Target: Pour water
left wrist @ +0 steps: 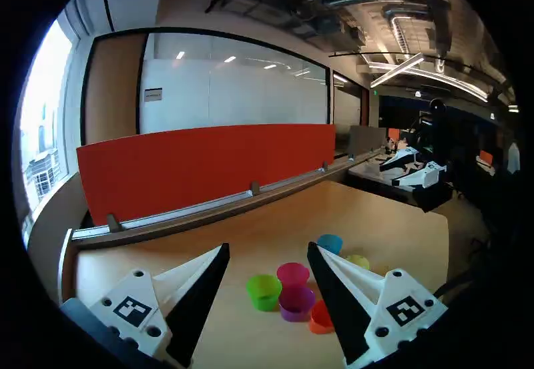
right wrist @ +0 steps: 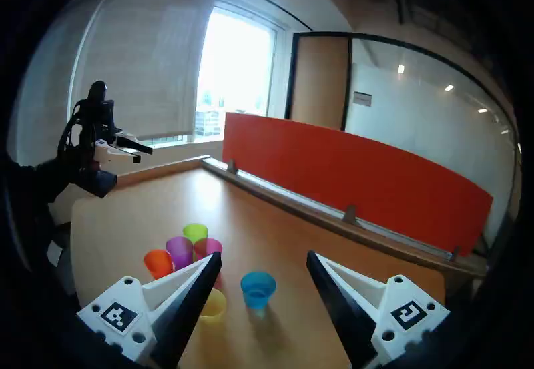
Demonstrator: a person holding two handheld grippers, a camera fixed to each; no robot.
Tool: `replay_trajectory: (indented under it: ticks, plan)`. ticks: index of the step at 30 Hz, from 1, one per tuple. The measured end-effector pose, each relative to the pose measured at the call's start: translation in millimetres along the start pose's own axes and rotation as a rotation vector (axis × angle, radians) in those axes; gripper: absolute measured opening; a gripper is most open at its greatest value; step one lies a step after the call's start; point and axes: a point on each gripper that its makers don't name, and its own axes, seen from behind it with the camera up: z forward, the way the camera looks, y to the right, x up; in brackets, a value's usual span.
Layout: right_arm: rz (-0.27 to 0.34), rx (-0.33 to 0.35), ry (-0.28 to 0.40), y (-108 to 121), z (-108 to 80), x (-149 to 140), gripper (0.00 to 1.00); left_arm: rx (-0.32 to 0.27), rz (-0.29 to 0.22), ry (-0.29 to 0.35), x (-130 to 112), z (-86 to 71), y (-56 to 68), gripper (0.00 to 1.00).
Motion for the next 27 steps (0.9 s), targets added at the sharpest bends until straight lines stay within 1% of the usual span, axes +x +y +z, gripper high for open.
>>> replay_trajectory:
  ticks: [8,17,20,23,27]
  plan:
    - [-0.011,0.012,-0.037,2,5.1,-12,0.99,-0.014,0.023,-0.026,-13,5.8,-0.9,0.86]
    - [-0.013,0.019,-0.075,6,13.2,-31,1.0,-0.034,0.055,-0.084,-36,15.1,-1.0,0.86]
    - [-0.01,0.023,-0.083,7,15.8,-37,0.99,-0.043,0.067,-0.106,-45,18.5,1.0,0.86]
    - [-0.008,0.025,-0.091,9,18.6,-40,1.0,-0.05,0.08,-0.127,-55,22.8,2.9,0.86]
    - [-0.008,0.034,-0.103,9,23.2,-46,0.99,-0.048,0.095,-0.157,-69,30.3,2.0,0.86]
